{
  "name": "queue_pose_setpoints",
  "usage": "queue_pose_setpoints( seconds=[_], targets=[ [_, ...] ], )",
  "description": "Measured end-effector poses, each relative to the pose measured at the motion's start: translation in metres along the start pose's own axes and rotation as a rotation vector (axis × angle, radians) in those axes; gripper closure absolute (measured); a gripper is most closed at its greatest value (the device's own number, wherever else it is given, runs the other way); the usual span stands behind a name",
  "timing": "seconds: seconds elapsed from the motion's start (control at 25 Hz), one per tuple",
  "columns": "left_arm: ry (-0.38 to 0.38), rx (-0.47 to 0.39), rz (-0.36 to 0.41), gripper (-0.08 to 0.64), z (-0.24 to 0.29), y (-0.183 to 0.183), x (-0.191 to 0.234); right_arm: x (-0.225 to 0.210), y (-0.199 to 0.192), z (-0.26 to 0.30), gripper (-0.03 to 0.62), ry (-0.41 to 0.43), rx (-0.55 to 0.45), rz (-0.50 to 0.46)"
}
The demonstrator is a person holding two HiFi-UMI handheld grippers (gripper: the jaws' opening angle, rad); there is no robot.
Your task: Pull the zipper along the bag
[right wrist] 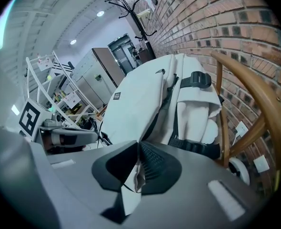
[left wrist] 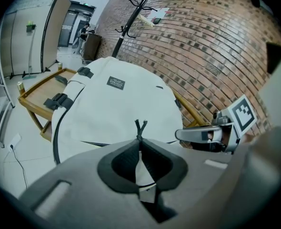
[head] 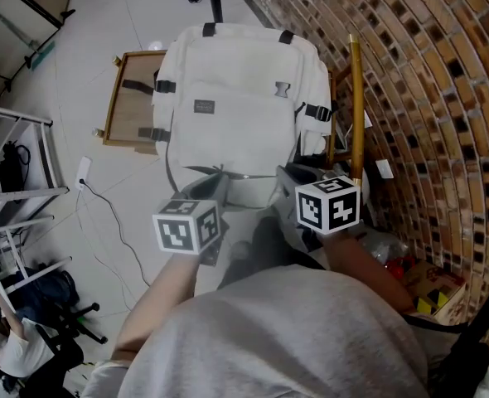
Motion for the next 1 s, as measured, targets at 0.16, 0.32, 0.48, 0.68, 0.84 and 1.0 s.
queue_pose_setpoints(
  seconds=[0.16, 0.32, 0.48, 0.68, 0.84, 1.0],
  targets=[
    [0.024, -0.017, -0.012, 0.54, -0.003, 0.001, 0.008, 0.0, 0.0, 0.001, 0.574, -0.016, 0.006, -0.007],
    [0.05, -0.022, -0.032, 0.54, -0.01, 0.005, 0.023, -0.001, 0.0, 0.001, 0.574, -0.024, 0.01, -0.012],
    [0.053, -0.033, -0.059, 0.54, -0.012, 0.005, 0.028, -0.001, 0.001, 0.002, 0.574, -0.028, 0.013, -0.014],
    [0.076, -0.049, -0.076, 0.54, -0.017, 0.005, 0.036, -0.001, 0.001, 0.002, 0.574, -0.035, 0.02, -0.022],
    [0.09, -0.057, -0.087, 0.538, -0.022, 0.007, 0.044, 0.0, 0.002, 0.002, 0.574, -0.039, 0.021, -0.027],
    [0.091, -0.064, -0.098, 0.538, -0.023, 0.006, 0.046, 0.0, 0.002, 0.002, 0.574, -0.041, 0.023, -0.029]
  ],
)
Point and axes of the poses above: the fingertips, and each gripper's own axes: z forward along the fingers, x to its left, y out of its top, the point moved 9 cm from there along -z, backward along the fingers, and after that the axes turned 11 degrees about -z, right-handed, at the moved point
